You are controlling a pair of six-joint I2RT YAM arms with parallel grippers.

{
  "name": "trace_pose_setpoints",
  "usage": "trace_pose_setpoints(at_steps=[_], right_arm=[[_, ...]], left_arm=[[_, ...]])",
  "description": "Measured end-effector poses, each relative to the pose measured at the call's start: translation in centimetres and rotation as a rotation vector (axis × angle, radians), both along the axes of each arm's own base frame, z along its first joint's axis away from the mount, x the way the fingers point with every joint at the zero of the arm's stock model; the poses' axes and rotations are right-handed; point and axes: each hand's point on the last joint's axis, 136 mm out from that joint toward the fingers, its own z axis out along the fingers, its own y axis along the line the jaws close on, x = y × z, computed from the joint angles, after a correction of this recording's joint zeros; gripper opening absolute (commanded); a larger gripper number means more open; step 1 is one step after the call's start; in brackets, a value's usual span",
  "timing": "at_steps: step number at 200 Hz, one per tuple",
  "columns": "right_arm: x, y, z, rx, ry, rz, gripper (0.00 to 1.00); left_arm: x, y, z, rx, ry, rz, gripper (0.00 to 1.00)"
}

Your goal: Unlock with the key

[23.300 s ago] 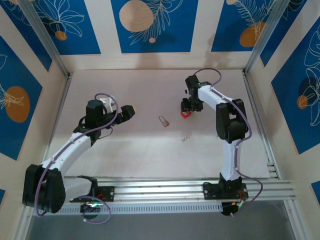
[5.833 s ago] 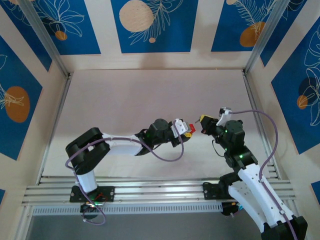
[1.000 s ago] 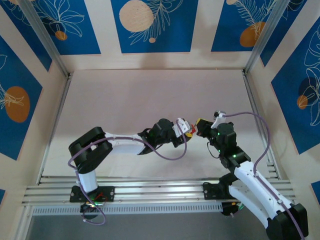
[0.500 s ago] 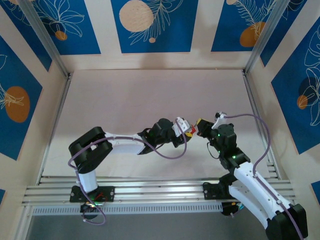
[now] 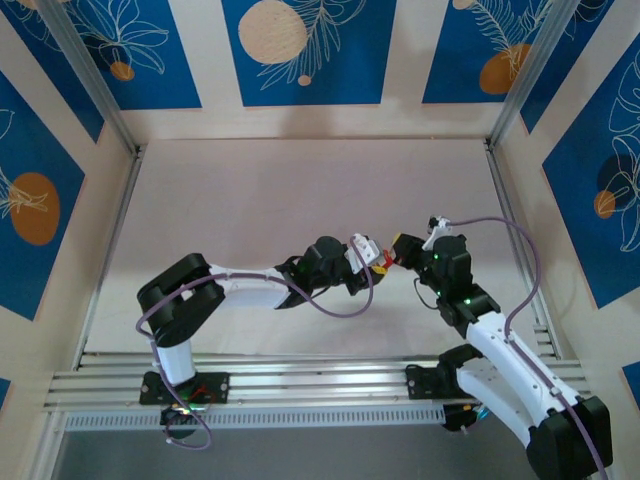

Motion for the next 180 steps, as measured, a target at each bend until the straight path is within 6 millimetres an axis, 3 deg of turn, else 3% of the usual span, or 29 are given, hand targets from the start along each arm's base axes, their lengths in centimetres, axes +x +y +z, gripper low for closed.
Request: trace_pose_setpoints(at_steps=[82, 180], right_arm=[[-0.6, -0.2, 0.5, -0.025, -0.048, -0.048, 0.0], [0.7, -0.6, 2.8, 0.017, -0.14, -0.081, 0.0]], left_arm=[[-0.2, -0.1, 0.3, -0.015, 0.008, -0.008, 0.22], [0.5, -0.4, 2.4, -0.123, 0.041, 0.021, 0.22]])
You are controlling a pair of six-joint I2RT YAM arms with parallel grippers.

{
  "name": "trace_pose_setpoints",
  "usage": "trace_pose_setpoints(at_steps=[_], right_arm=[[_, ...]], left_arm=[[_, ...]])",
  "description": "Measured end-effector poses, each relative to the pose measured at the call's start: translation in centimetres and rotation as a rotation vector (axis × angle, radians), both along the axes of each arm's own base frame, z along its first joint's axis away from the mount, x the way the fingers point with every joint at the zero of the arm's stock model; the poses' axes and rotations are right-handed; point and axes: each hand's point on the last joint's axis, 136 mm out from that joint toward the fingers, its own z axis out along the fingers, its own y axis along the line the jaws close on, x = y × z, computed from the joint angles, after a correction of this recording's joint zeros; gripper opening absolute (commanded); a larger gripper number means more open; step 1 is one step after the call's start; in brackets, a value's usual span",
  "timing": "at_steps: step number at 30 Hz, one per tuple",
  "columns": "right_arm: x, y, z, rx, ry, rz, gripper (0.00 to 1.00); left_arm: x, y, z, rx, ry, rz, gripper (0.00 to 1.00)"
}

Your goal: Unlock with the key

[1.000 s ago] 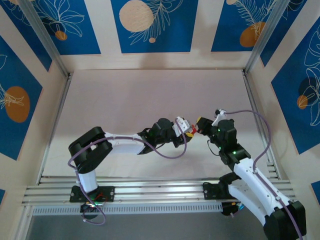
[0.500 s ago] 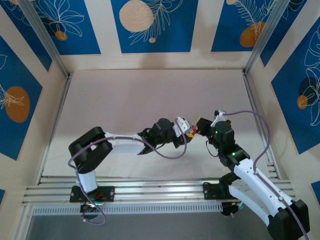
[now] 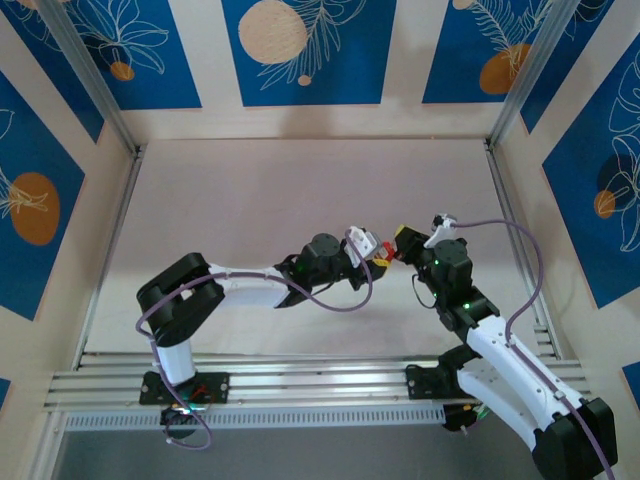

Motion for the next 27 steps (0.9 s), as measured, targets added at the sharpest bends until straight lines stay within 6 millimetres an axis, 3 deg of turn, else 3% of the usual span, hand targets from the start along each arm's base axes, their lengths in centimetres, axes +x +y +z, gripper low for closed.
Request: trace_pose_setpoints(at_steps=[20, 27], right_arm=[[0.4, -0.5, 1.0, -0.044, -0.042, -0.019, 0.0], [0.9, -1.7, 0.9, -0.08, -0.043, -0.054, 0.0]], left_arm=[[0.3, -0.5, 0.2, -0.051, 0.002, 0.003, 0.22], [-0.5, -1.0, 0.8, -0.077, -0.005, -0.041, 0.22]])
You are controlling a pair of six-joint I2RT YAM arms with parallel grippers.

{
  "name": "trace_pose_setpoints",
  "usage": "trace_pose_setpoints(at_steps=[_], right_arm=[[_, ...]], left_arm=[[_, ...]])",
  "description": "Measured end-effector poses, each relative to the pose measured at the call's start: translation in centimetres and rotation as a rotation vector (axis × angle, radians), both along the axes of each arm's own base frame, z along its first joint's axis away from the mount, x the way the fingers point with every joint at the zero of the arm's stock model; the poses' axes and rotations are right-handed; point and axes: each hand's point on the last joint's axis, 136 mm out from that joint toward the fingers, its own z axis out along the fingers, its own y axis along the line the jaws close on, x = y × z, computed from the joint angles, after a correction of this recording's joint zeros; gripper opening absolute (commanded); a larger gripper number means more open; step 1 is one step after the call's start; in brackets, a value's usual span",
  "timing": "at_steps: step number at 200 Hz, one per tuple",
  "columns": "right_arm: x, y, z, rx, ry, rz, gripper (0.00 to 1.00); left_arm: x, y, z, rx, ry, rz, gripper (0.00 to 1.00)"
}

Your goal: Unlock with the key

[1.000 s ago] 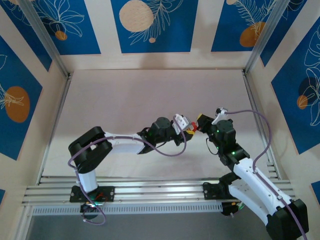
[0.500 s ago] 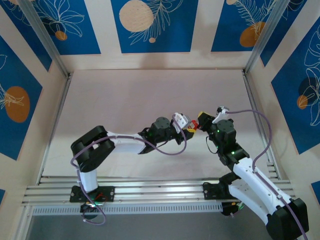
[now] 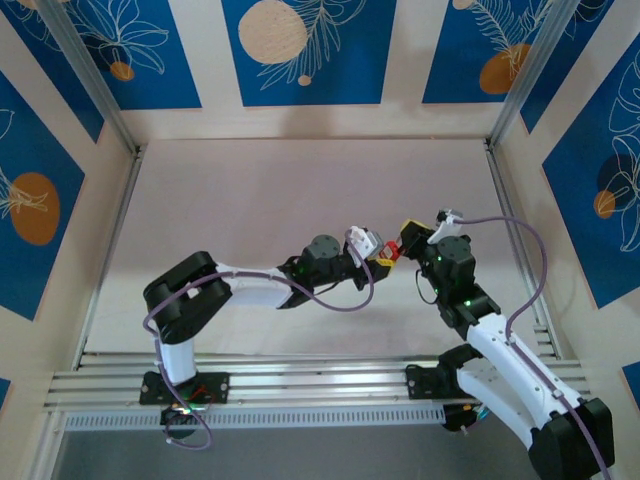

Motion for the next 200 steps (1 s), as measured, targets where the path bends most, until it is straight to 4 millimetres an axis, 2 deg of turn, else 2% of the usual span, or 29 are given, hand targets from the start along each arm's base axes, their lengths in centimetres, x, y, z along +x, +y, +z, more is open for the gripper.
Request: trace_pose_setpoints(at_steps=[68, 143, 176, 200], right_arm=[[0.1, -0.2, 0.0, -0.028, -0.004, -0.008, 0.0], [-0.3, -0.4, 2.7, -0.059, -0.097, -0.007, 0.0], [-0.8, 0.2, 4.1, -0.051, -0.158, 0.017, 0.0], [-1.1, 0.9, 4.0, -0.059, -0.174, 0.044, 0.0]], left_arm=[[-0.3, -0.2, 0.5, -0.015, -0.022, -0.009, 0.23], [0.5, 0.0, -0.3, -0.022, -0.157, 0.043, 0.24], [0.8, -0.1, -0.9, -0.009, -0.184, 0.051, 0.23], [0.9, -0.1, -1.0, -0.008, -0.189, 0.053, 0.22]])
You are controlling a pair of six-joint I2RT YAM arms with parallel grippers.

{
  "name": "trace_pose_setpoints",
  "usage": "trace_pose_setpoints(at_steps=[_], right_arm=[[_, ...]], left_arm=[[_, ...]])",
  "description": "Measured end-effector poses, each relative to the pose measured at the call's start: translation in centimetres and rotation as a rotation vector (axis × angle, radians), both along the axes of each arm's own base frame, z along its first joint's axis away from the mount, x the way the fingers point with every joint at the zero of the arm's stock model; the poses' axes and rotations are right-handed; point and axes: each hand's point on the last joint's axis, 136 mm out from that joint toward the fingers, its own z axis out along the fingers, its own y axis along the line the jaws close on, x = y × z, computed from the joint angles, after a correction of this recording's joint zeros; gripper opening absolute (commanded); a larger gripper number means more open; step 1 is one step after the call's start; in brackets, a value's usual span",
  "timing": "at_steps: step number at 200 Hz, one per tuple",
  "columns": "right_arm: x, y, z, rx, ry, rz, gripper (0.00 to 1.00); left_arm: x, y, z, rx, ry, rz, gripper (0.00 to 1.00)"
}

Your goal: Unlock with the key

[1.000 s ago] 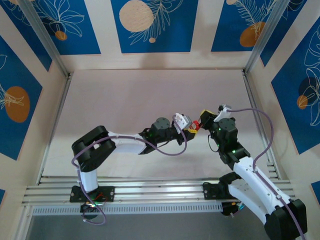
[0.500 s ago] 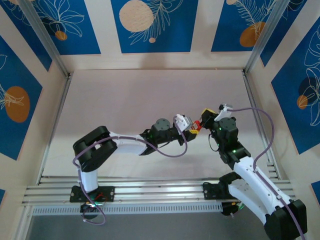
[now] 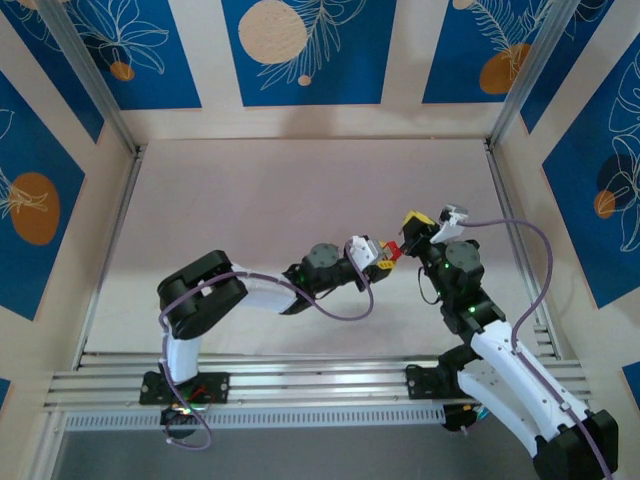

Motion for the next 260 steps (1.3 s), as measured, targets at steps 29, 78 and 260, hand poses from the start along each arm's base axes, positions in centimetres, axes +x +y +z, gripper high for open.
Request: trace_pose_setpoints(at_steps=[29, 78, 260], right_arm=[[-0.2, 0.4, -1.1, -0.019, 0.008, 0.013, 0.0], [-0.1, 0.2, -1.6, -0.028, 0.01, 0.003, 0.0], [-0.8, -0.2, -2.7, 0.0, 0.03, -0.004, 0.0]], left_arm=[[0.0, 0.0, 0.2, -0.004, -0.002, 0.0, 0.22], [0.1, 0.0, 0.3, -0.009, -0.005, 0.002, 0.21], [0.6, 0.0, 0.3, -0.014, 0.027, 0.014, 0.2]])
